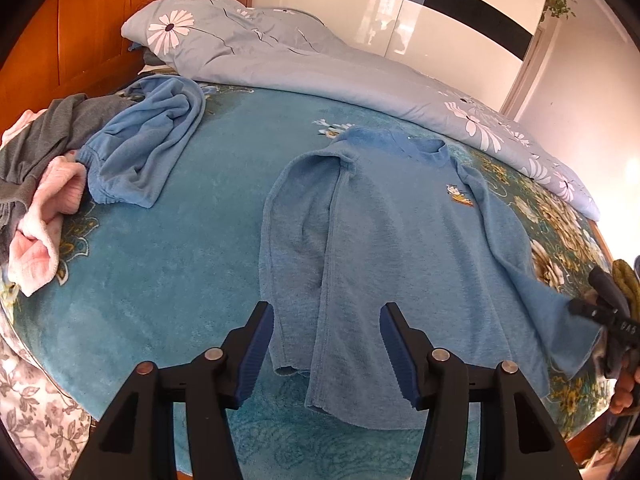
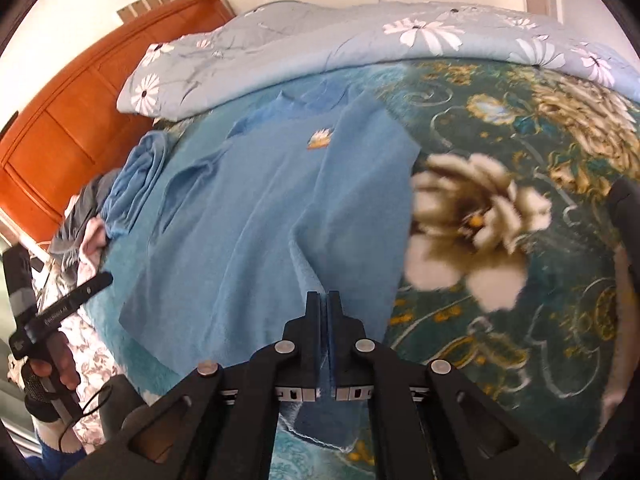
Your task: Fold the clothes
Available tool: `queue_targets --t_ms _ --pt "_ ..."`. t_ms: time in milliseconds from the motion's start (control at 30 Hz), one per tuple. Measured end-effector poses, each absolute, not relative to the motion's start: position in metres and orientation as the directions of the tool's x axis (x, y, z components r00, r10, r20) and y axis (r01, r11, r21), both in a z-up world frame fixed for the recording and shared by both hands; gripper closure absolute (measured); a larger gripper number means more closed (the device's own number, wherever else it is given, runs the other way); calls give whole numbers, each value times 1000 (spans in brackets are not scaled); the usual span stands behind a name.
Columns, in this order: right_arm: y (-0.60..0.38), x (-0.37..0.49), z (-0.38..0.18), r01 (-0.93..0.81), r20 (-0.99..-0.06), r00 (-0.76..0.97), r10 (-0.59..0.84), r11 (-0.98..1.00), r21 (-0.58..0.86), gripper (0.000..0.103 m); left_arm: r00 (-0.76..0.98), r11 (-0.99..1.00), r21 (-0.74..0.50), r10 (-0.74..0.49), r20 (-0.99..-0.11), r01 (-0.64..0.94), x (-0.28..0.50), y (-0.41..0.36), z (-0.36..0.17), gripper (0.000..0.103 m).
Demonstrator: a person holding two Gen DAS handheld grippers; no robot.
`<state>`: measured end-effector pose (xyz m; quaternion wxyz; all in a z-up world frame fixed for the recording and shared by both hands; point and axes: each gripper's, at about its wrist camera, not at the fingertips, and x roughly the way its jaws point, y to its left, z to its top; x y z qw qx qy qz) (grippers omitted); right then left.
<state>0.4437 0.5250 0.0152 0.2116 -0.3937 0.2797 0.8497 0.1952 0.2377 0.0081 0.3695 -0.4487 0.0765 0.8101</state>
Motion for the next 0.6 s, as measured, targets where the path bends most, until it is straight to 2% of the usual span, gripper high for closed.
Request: queue_targets --t_ms 200,367,500,600 --pt "586 460 74 -685 -745 -571 346 -701 199 101 -321 -723 -181 498 -805 -667 191 251 -3 44" --pt "646 477 108 -811 -711 -438 550 -583 49 101 -329 -741 -176 482 -812 -648 179 255 -9 44" --pt "691 487 113 -894 -683 -283 673 -443 -66 101 -337 -759 -173 464 -819 -627 166 255 -16 44" --pt "725 491 98 -927 -698 -215 683 -367 -73 101 -336 -772 -177 454 -825 -610 157 253 -22 44"
